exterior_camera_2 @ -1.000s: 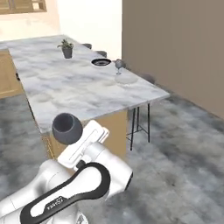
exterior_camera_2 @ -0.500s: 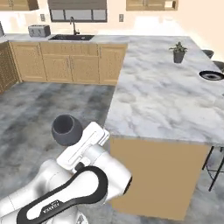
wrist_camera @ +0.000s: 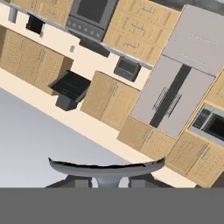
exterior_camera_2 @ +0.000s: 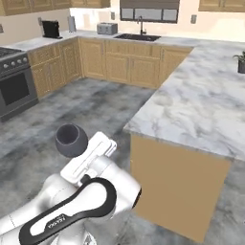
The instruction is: Retrieve the wine glasses from the counter and place one next to each plate.
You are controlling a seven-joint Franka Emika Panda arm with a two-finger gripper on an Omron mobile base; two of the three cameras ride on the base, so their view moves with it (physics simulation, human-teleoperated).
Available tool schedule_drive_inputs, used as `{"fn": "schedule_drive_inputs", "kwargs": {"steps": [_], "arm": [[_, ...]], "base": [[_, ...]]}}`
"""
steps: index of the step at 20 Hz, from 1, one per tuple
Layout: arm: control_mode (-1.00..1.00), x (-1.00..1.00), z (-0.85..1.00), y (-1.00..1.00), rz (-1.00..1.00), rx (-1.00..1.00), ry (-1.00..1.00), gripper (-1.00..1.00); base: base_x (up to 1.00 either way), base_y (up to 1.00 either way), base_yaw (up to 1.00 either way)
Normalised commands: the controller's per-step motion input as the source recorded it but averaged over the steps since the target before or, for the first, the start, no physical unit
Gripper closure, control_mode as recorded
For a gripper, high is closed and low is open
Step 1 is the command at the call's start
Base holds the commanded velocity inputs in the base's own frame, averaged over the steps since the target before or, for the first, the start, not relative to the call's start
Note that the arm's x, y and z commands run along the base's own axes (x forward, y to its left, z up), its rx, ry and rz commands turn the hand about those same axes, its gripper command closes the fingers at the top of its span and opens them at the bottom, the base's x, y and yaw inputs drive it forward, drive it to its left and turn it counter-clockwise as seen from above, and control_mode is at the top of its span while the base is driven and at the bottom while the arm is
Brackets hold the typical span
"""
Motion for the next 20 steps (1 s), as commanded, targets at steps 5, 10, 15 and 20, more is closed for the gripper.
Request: {"fn": "schedule_drive_inputs", "kwargs": {"steps": [5, 10, 15, 20], "arm": [[1.00, 0.00, 0.00, 0.00, 0.00, 0.00, 0.00, 1.00], [1.00, 0.00, 0.00, 0.00, 0.00, 0.00, 0.00, 1.00], [1.00, 0.00, 0.00, 0.00, 0.00, 0.00, 0.00, 1.00], [1.00, 0.00, 0.00, 0.00, 0.00, 0.00, 0.00, 1.00]], "base": [[-1.00, -1.00, 0.01], [-1.00, -1.00, -0.01], [-0.86, -1.00, 0.04], [-0.51, -1.00, 0.13]]}}
